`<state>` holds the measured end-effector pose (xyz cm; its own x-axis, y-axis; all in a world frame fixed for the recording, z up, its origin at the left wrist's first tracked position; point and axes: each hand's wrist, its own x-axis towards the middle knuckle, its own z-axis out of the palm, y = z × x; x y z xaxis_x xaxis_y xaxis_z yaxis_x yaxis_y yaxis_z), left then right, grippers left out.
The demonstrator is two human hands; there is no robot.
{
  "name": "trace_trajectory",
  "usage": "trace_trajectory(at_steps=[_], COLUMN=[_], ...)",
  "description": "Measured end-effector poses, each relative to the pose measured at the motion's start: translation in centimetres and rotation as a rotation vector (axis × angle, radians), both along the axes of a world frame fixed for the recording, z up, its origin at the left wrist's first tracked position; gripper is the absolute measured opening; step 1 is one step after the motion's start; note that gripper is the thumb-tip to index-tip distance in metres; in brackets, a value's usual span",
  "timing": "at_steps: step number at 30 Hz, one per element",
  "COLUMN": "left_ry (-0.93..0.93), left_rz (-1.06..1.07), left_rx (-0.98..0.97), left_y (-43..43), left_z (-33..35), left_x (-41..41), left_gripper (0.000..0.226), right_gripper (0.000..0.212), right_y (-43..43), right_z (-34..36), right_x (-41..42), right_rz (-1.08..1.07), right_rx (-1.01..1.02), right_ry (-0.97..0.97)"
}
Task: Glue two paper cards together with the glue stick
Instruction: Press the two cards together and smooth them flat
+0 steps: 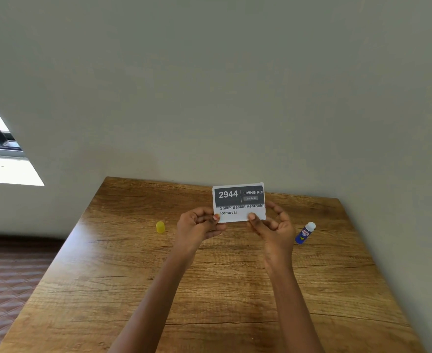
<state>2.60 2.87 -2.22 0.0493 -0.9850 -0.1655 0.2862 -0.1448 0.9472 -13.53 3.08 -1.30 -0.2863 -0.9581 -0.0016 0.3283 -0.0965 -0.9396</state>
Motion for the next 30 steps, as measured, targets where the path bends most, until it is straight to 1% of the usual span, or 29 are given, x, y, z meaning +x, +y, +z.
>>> trace_trajectory(at_steps=[2,4,6,8,9,11,13,17,21,23,26,27,30], left_ry=[0.030,0.054,-0.025,-0.127,-0.141,-0.114,-0.098,-0.122,-0.183,-0.191,-0.247,-0.268,-0.295], left_rz=[-0.044,-0.085,-0.074,-0.017,0.009,0.014,-0.044,-0.166,-0.248,-0.267,-0.316,-0.334,-0.363], left_rx=[0.000,-0.010,-0.038,-0.080,-0.092,-0.082,-0.058,-0.039,-0.015,-0.010,-0.008,-0.010,-0.010], left_y=[0.0,0.0,0.2,0.3,0.4,0.4,0.3,0.1,-0.1,-0.1,0.1,0.1,0.1], left_z=[0.0,0.0,0.0,-0.3,-0.3,-0.4,-0.3,-0.4,-0.6,-0.7,-0.8,-1.0,-1.1], left_x=[-0.2,-0.7,-1.4,-2.0,-2.1,-1.9,-1.3,0.2,1.1,1.2,1.3,1.3,1.2], left_gripper=[0.020,0.033,0.037,0.032,0.030,0.030,0.029,0.021,0.018,0.019,0.017,0.016,0.017], right_gripper=[0.047,0.048,0.049,0.049,0.048,0.046,0.041,0.031,0.017,0.017,0.021,0.020,0.005], right_y=[0.1,0.1,0.2,0.3,0.4,0.4,0.3,0.0,-0.2,-0.3,-0.8,-1.1,-1.7], right_z=[0.1,0.0,-0.1,-0.3,-0.3,-0.3,-0.4,-0.6,-1.0,-0.9,0.0,0.3,1.3], right_x=[0.0,0.2,0.5,0.8,0.9,0.9,0.7,-0.1,-0.5,-0.7,-1.0,-1.0,-1.2], right_rz=[-0.016,-0.030,-0.029,-0.013,-0.003,0.006,0.003,0.008,0.062,0.078,0.070,0.060,0.024], right_rx=[-0.006,-0.001,-0.006,-0.024,-0.034,-0.047,-0.041,-0.021,-0.016,-0.012,0.015,0.019,0.005], right_ry=[0.035,0.112,0.180,0.214,0.221,0.220,0.216,0.181,0.276,0.341,0.350,0.355,0.359])
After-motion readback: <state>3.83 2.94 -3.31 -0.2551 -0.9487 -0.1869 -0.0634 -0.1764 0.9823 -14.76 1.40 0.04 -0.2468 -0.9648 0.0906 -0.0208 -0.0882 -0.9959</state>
